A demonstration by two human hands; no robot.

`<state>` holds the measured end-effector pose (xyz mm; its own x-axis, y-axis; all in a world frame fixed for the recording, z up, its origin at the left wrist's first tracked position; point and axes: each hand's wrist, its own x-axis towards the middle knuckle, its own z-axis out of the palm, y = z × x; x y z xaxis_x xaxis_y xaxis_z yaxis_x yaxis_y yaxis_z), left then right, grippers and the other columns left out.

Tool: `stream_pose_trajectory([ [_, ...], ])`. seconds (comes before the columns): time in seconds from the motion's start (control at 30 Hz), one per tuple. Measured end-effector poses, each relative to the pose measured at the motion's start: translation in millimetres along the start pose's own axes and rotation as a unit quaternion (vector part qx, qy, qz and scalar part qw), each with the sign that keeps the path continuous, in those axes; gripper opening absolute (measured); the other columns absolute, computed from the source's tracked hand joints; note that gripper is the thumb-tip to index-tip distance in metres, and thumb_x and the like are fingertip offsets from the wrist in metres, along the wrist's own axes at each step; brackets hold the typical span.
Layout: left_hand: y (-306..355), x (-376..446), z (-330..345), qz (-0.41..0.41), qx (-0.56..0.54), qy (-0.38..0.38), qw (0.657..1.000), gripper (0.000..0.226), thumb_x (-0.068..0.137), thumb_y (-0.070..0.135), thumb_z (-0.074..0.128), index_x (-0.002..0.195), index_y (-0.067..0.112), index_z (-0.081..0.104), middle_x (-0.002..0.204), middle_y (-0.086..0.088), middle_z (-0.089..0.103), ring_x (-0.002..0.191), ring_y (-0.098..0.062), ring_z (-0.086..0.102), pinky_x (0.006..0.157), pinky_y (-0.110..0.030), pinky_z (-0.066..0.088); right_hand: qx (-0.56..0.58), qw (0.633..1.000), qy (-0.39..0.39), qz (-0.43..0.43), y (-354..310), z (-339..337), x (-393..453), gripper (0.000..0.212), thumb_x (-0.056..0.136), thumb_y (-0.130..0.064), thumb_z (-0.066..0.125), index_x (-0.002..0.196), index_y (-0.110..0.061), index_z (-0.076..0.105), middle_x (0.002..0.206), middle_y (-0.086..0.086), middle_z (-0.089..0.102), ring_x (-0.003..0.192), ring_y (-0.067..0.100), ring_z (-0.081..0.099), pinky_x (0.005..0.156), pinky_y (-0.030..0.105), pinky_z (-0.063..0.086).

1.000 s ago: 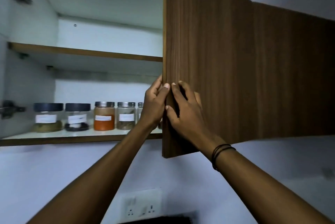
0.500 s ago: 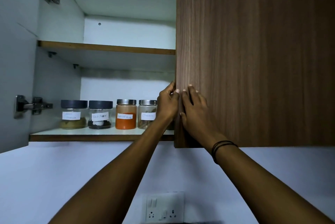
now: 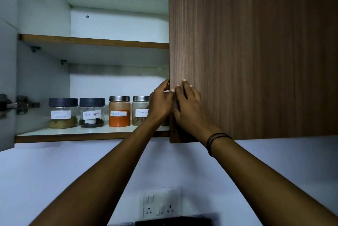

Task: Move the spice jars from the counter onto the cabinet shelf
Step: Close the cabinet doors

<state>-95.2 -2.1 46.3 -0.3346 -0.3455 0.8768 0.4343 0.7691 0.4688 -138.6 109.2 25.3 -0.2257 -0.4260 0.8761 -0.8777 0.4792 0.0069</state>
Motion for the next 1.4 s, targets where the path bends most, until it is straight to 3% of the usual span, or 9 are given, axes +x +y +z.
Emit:
stream_pose_trajectory([
  [0.13,6,-12,-23,-0.002,0.052,0.002,0.999,0.045,0.1,0.021,0.054,0.144,0.014,0.048,0.139,-0.006,0.06,0.115,-0.01,0.058,0.082,-0.012,0.046,0.03,1.0,0.001,0.007,-19,-12,2,0.056,0.094,-0.027,0.051,0.146,-0.011,0.037,0.159,0.013,0.025,0.143,0.036,0.026,0.113,0.044,0.032],
  [0.3,28,-26,-82,0.025,0.104,0.034,0.994,0.044,0.097,0.02,0.055,0.14,0.012,0.053,0.135,-0.004,0.062,0.119,-0.016,0.06,0.098,-0.036,0.053,0.094,0.994,0.017,-0.051,-71,-26,7,0.052,0.092,-0.021,0.052,0.143,-0.011,0.042,0.153,0.008,0.037,0.139,0.029,0.035,0.107,0.041,0.04],
  [0.57,69,-53,-231,0.042,0.294,0.107,0.949,0.045,0.094,0.026,0.055,0.138,0.015,0.056,0.138,-0.003,0.061,0.127,-0.018,0.056,0.106,-0.046,0.046,0.212,0.964,0.033,-0.159,-202,-34,17,0.059,0.091,-0.021,0.055,0.147,-0.009,0.039,0.154,0.009,0.038,0.14,0.027,0.034,0.107,0.038,0.04],
  [0.8,123,-100,-358,0.05,0.483,0.17,0.858,0.04,0.092,0.029,0.051,0.127,0.015,0.064,0.128,-0.002,0.066,0.119,-0.018,0.056,0.099,-0.028,0.04,0.339,0.903,0.041,-0.26,-332,-49,10,0.062,0.092,-0.02,0.057,0.149,-0.01,0.035,0.157,0.008,0.035,0.143,0.026,0.032,0.112,0.036,0.036],
  [0.9,152,-117,-397,0.063,0.561,0.19,0.803,0.034,0.091,0.022,0.056,0.121,0.011,0.066,0.122,-0.005,0.068,0.115,-0.022,0.056,0.099,-0.035,0.043,0.395,0.871,0.057,-0.287,-377,-62,3,0.06,0.09,-0.011,0.056,0.147,-0.006,0.038,0.153,0.011,0.041,0.14,0.028,0.038,0.111,0.034,0.036],
  [1.03,186,-136,-427,0.119,0.671,0.205,0.703,0.035,0.087,0.019,0.061,0.117,0.002,0.069,0.12,-0.013,0.069,0.118,-0.031,0.057,0.105,-0.043,0.041,0.458,0.832,0.057,-0.306,-420,-77,-6,0.067,0.088,-0.007,0.056,0.15,-0.006,0.031,0.154,0.011,0.039,0.141,0.027,0.036,0.116,0.033,0.033],
  [1.2,220,-154,-447,0.14,0.756,0.251,0.589,0.037,0.085,0.032,0.058,0.116,0.015,0.071,0.13,-0.008,0.063,0.132,-0.033,0.048,0.119,-0.055,0.016,0.523,0.789,0.063,-0.316,-450,-95,-14,0.068,0.084,-0.005,0.056,0.148,-0.006,0.033,0.151,0.011,0.042,0.138,0.028,0.039,0.11,0.038,0.041],
  [1.3,234,-163,-451,0.092,0.766,0.29,0.566,0.053,0.082,0.041,0.054,0.132,0.024,0.059,0.152,-0.009,0.043,0.145,-0.034,0.03,0.118,-0.057,0.01,0.537,0.779,0.057,-0.317,-461,-103,-17,0.068,0.083,-0.005,0.056,0.148,-0.007,0.034,0.154,0.011,0.039,0.141,0.027,0.035,0.111,0.034,0.036],
  [1.4,243,-168,-454,0.054,0.723,0.321,0.61,0.073,0.082,0.042,0.054,0.149,0.018,0.038,0.162,-0.019,0.021,0.149,-0.039,0.018,0.117,-0.05,0.018,0.554,0.768,0.04,-0.32,-468,-109,-19,0.068,0.086,-0.01,0.056,0.149,-0.009,0.033,0.158,0.009,0.033,0.146,0.025,0.029,0.115,0.033,0.031],
])
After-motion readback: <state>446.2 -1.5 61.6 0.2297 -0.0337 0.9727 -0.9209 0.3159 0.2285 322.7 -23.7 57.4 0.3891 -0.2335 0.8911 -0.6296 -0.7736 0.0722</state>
